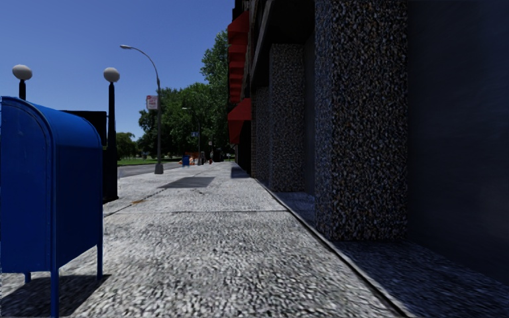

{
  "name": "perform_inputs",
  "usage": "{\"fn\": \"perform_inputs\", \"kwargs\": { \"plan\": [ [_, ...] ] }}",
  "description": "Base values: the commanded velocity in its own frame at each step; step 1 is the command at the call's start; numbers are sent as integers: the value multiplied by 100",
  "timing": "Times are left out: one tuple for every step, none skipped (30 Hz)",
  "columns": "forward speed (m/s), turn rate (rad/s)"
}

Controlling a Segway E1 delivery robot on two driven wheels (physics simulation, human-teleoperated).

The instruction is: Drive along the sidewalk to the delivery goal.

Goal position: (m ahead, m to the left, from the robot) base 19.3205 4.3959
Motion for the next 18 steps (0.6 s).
{"fn": "perform_inputs", "kwargs": {
  "plan": [
    [200,0],
    [200,0],
    [200,0],
    [200,0],
    [200,0],
    [200,3],
    [200,26],
    [200,52],
    [200,66],
    [200,71],
    [200,72],
    [200,60],
    [200,15],
    [200,4],
    [200,0],
    [200,0],
    [200,0],
    [200,0]
  ]
}}
